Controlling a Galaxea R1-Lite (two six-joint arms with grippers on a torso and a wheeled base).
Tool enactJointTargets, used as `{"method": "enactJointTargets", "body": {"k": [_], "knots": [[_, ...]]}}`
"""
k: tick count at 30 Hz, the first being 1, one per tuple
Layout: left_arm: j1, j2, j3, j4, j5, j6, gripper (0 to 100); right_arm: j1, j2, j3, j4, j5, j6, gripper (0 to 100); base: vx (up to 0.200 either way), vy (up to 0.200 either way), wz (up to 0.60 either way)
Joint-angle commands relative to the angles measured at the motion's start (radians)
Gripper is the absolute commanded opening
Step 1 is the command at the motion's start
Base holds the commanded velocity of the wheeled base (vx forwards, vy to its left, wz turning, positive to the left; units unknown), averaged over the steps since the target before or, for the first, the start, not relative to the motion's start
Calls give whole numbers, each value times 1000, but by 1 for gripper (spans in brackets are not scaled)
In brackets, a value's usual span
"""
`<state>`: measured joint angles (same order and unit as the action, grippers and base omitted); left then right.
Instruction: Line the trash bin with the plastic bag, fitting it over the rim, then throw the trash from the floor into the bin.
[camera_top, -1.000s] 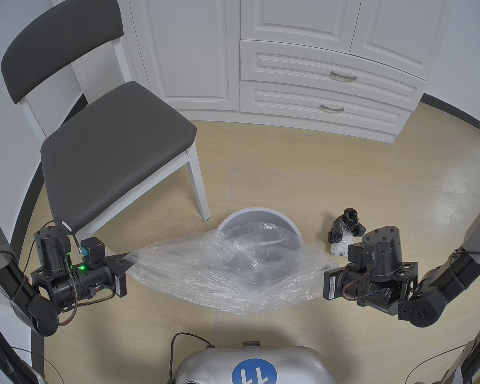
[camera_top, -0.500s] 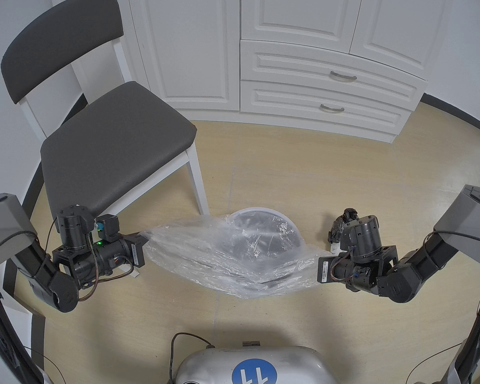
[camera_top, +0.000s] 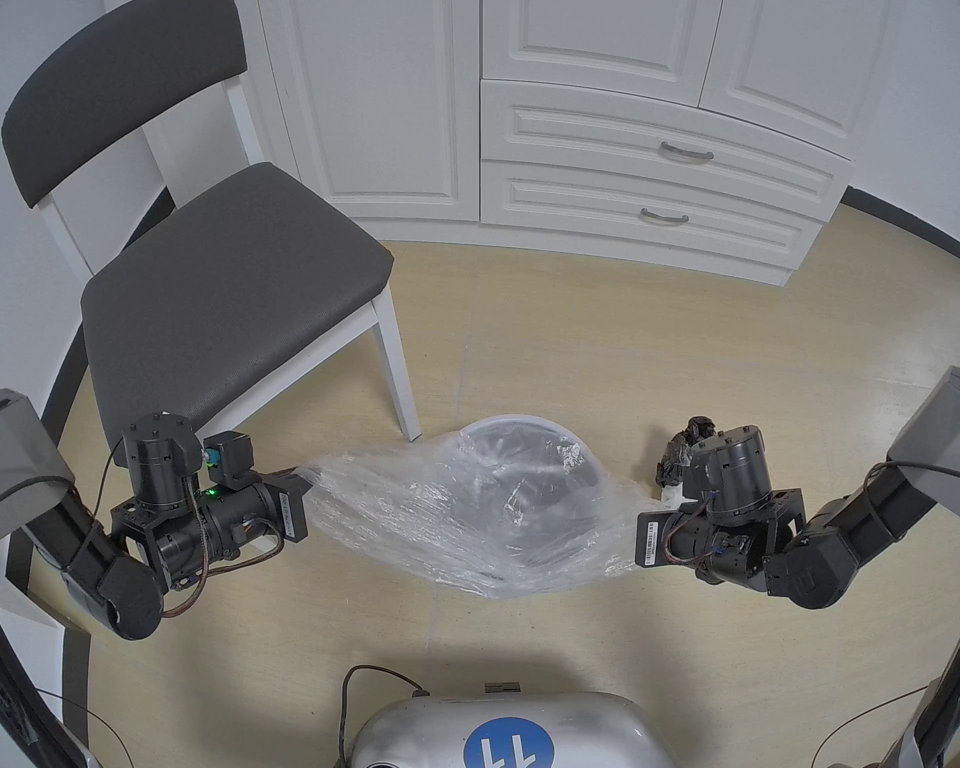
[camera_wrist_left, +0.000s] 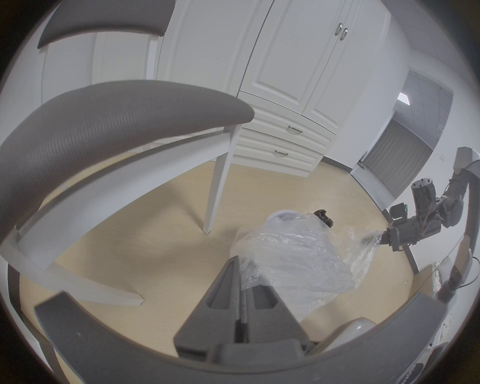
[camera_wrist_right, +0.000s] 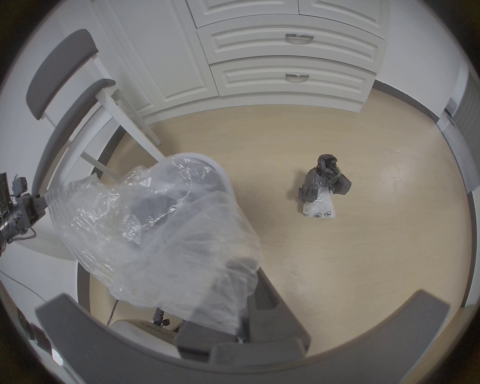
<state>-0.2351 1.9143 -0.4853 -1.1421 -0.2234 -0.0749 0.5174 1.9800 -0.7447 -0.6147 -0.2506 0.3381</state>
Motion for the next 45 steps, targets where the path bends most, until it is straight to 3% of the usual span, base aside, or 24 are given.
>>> {"method": "enactJointTargets", "body": {"k": [1,12,25,33,40,42,45], "knots": [[-30,-132,53,39,1,-2,0,13,-113,15,56,-1,-2,0,0,0,0],[-13,-285,82,280,7,0,0,4,-274,53,303,5,-19,0,0,0,0],[11,-245,151,277,1,-2,0,3,-167,79,297,4,-16,0,0,0,0],[56,-87,28,266,6,-9,0,-27,53,-114,247,2,27,0,0,0,0],[49,55,-95,208,10,-140,0,-82,129,-236,233,7,99,0,0,0,0],[49,55,-95,208,10,-140,0,-82,129,-236,233,7,99,0,0,0,0],[23,85,-102,130,12,-210,0,-140,117,-217,184,40,128,0,0,0,0]]}}
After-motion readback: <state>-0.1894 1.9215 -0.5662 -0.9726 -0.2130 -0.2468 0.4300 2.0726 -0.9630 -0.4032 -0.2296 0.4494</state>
